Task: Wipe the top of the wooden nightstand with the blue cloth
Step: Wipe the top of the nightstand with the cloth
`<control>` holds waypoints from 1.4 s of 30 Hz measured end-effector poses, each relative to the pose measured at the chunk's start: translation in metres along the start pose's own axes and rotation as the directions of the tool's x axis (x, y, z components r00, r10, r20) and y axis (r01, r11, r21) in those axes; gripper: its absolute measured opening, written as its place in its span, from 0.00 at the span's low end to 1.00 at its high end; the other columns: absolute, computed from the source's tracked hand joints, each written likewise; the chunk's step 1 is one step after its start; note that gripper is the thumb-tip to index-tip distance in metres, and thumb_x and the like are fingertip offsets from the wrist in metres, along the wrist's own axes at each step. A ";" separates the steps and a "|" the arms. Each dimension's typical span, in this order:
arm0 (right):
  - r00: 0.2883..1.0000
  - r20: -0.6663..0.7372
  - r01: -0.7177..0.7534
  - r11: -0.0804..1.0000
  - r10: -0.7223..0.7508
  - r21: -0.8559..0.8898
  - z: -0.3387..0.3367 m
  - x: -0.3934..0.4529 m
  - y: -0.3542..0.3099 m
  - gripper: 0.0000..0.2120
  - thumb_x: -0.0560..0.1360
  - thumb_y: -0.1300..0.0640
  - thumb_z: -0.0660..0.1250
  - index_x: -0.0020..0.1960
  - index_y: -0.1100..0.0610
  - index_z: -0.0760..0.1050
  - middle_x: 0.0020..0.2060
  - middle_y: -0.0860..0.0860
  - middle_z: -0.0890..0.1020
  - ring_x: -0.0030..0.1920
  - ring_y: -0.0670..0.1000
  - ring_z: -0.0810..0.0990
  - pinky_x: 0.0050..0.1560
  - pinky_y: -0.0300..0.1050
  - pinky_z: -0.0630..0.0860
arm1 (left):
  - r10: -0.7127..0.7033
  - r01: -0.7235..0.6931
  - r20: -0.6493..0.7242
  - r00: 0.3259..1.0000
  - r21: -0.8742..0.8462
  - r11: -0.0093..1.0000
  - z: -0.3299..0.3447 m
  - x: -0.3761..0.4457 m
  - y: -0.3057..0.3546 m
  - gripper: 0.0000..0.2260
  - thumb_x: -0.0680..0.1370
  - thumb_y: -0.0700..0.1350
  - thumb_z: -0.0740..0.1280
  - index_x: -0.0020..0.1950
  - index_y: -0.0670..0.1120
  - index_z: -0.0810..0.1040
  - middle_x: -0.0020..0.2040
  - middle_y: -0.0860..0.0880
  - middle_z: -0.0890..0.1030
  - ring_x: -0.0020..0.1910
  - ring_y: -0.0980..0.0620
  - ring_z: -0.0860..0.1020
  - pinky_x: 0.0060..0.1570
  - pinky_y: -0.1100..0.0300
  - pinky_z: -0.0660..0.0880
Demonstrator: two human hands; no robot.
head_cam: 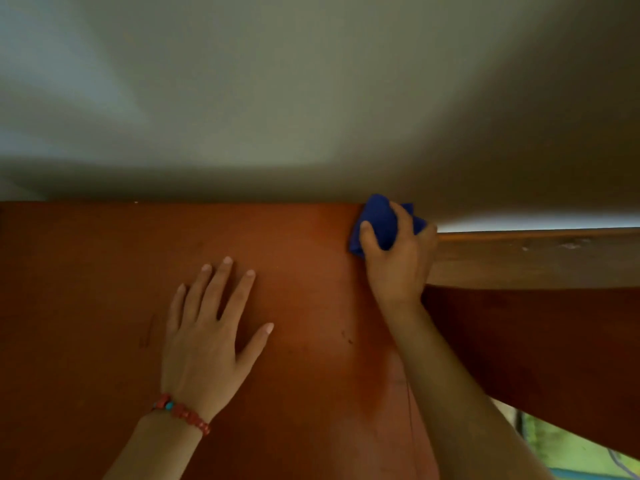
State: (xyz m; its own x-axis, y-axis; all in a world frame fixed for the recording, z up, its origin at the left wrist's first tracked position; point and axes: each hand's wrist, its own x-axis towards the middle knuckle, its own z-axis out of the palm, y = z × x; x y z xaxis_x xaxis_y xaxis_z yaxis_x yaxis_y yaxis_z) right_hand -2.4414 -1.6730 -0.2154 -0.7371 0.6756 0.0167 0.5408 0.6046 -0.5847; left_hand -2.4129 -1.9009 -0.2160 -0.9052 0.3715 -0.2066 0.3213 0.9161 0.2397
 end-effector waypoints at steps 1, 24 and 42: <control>1.000 -0.008 -0.017 1.000 0.017 -0.010 0.006 -0.003 -0.007 0.25 0.70 0.48 0.68 0.65 0.55 0.69 0.56 0.65 0.70 0.57 0.64 0.67 0.58 0.52 0.64 | -0.007 0.007 0.006 1.000 0.004 1.000 0.001 -0.004 -0.004 0.31 0.75 0.64 0.49 0.70 0.46 0.67 0.70 0.40 0.67 0.68 0.39 0.64 0.65 0.41 0.57; 0.987 0.062 0.152 0.988 -0.150 -0.029 0.017 0.001 -0.014 0.26 0.71 0.44 0.66 0.66 0.51 0.68 0.55 0.61 0.70 0.56 0.61 0.69 0.59 0.51 0.65 | 0.029 -0.028 -0.006 1.000 0.035 0.999 0.008 -0.014 -0.013 0.30 0.76 0.63 0.47 0.69 0.46 0.69 0.69 0.39 0.68 0.67 0.37 0.65 0.64 0.40 0.59; 0.948 0.182 0.264 0.964 -0.262 0.015 -0.010 -0.093 0.033 0.28 0.71 0.39 0.61 0.68 0.46 0.62 0.58 0.60 0.68 0.55 0.59 0.69 0.55 0.51 0.66 | 0.024 -0.025 0.038 0.999 0.021 0.999 0.026 -0.068 0.008 0.29 0.77 0.63 0.45 0.69 0.48 0.68 0.70 0.39 0.67 0.68 0.38 0.64 0.65 0.40 0.57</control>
State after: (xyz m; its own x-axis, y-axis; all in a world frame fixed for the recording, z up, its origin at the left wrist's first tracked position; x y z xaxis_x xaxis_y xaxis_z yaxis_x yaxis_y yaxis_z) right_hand -2.3506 -1.7119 -0.2286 -0.9140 0.4052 0.0215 0.3213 0.7551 -0.5715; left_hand -2.3421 -1.9147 -0.2244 -0.8861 0.3988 -0.2362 0.3496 0.9096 0.2245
